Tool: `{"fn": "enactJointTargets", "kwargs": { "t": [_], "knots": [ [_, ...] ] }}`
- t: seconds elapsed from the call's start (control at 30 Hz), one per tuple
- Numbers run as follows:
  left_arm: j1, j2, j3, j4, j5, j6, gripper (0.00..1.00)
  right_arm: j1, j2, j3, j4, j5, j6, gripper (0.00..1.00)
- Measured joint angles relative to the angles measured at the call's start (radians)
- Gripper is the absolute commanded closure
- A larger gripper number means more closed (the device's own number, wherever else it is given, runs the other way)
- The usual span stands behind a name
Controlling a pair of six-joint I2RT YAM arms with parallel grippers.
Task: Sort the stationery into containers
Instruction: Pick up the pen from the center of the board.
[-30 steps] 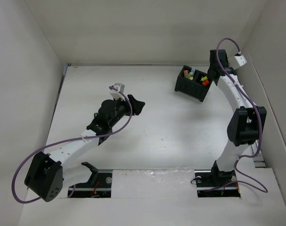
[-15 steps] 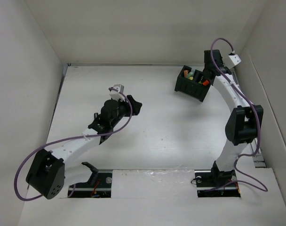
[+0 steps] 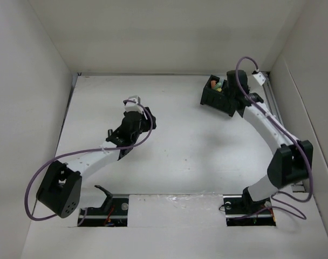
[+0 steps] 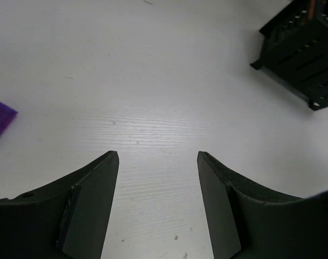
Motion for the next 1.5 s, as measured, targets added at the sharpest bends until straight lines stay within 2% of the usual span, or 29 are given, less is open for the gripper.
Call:
{"fn": "enactJointTargets", "kwargs": {
  "t": [0.03,0.23,0.4,0.6,0.7,0.9,1.13,1.5],
  "knots": [
    [0.006,0.014,0.006,-0.008,-0.017,0.0,0.44,0.029,-0.048,-0.049,0.026,-0.026,-0.001,1.0],
    [0.043,0.149,0.083,-0.108,-0.163,-0.016,0.44,0.174,-0.316,-0.311,0.156,-0.196,-0.001,1.0],
    [0.047,0.265,0.175,-0.198,-0.24,-0.038,0.42,0.242,-0.41,-0.423,0.202,-0.276,0.002,0.99],
    [0.093,0.306,0.194,-0.25,-0.279,-0.054,0.38,0.266,-0.452,-0.46,0.202,-0.323,-0.003,0.82],
    [0.119,0.349,0.205,-0.256,-0.3,-0.052,0.35,0.266,-0.466,-0.46,0.205,-0.34,-0.007,0.68],
    [0.126,0.418,0.256,-0.289,-0.31,-0.035,0.34,0.266,-0.468,-0.46,0.207,-0.379,-0.014,0.56],
    [0.143,0.483,0.364,-0.365,-0.309,-0.032,0.34,0.266,-0.475,-0.462,0.207,-0.407,-0.016,0.54],
    [0.187,0.595,0.446,-0.514,-0.335,-0.046,0.34,0.259,-0.486,-0.465,0.207,-0.43,-0.02,0.53]
  ]
}}
